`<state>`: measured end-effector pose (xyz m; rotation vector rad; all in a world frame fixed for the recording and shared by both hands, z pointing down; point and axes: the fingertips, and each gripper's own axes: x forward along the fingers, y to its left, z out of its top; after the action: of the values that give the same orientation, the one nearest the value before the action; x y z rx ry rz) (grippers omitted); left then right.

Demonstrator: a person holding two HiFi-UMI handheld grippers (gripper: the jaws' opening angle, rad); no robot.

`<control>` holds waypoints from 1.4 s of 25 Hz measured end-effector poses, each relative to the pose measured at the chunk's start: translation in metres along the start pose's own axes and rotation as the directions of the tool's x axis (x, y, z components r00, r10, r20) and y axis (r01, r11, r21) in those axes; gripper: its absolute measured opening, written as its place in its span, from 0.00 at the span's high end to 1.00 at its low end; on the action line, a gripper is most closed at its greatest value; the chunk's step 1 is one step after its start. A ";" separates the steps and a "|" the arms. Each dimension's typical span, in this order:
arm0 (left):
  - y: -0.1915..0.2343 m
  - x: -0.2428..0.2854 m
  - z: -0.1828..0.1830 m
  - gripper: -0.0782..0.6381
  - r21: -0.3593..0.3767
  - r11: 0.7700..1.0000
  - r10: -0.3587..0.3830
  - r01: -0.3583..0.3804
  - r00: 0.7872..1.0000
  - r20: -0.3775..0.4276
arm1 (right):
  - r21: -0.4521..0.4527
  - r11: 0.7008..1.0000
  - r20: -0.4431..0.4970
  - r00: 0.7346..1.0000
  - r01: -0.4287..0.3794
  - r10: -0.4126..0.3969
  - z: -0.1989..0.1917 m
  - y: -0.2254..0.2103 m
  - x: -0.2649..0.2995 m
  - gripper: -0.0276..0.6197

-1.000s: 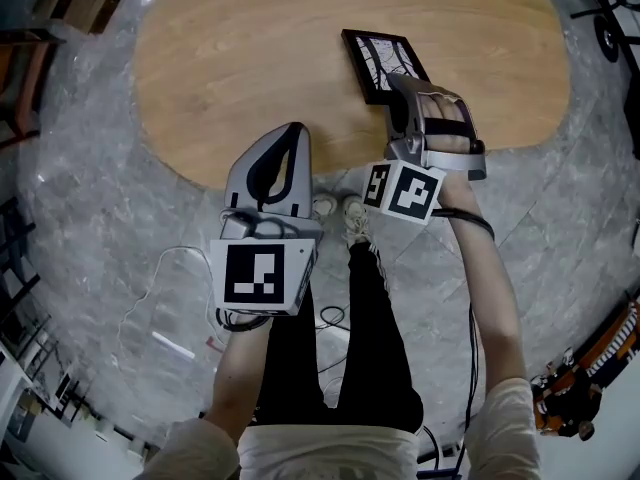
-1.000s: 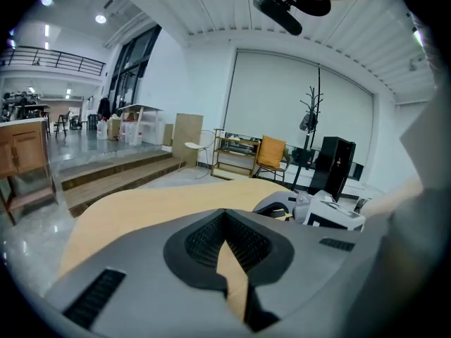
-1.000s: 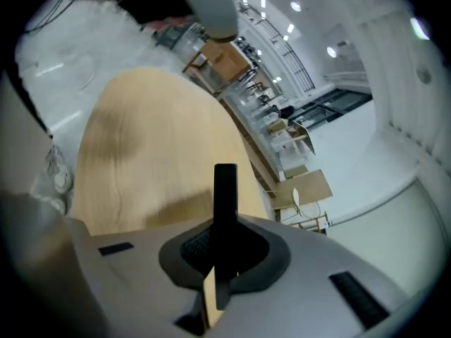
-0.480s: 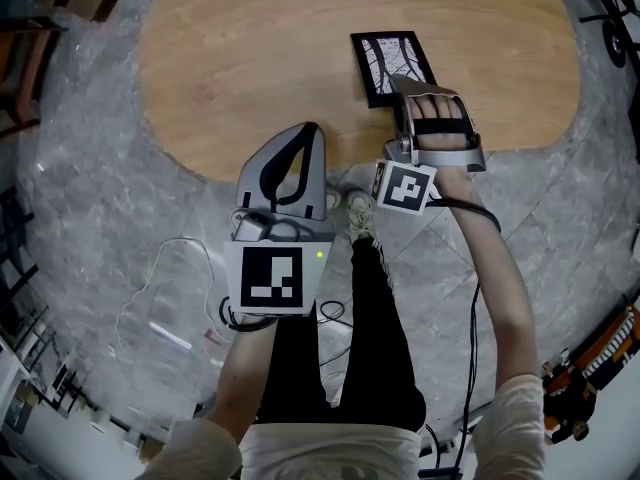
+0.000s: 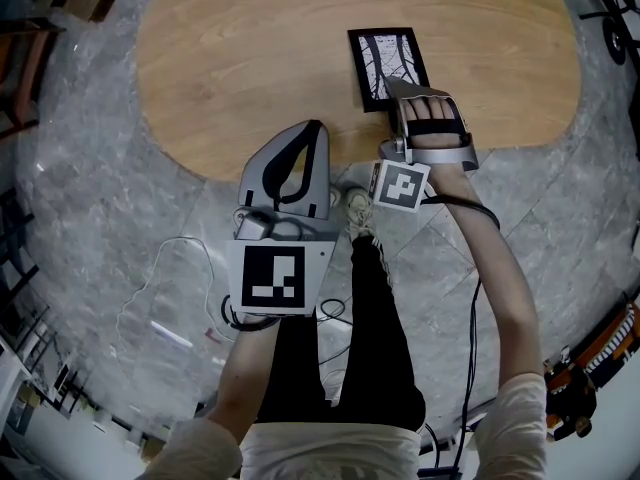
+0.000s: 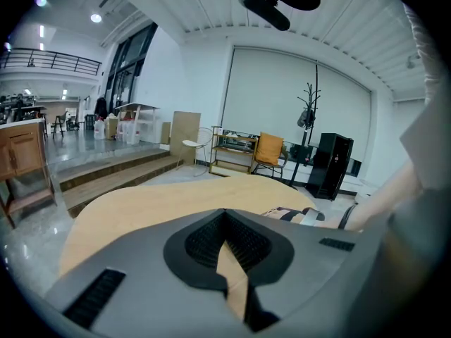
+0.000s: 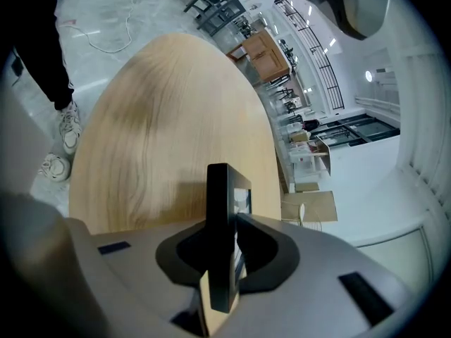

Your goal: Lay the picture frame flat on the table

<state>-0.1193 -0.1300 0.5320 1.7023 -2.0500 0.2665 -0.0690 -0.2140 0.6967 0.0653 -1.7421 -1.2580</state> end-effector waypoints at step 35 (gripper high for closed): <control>0.003 -0.002 0.007 0.88 -0.006 1.000 -0.003 0.003 1.000 0.003 | 0.100 0.919 0.101 0.923 -0.382 0.372 0.007 0.015 -0.005 0.46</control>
<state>-0.1230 -0.1309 0.5258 1.7034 -2.0481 0.2571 -0.0644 -0.1991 0.7050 -0.2472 -1.7922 -0.8838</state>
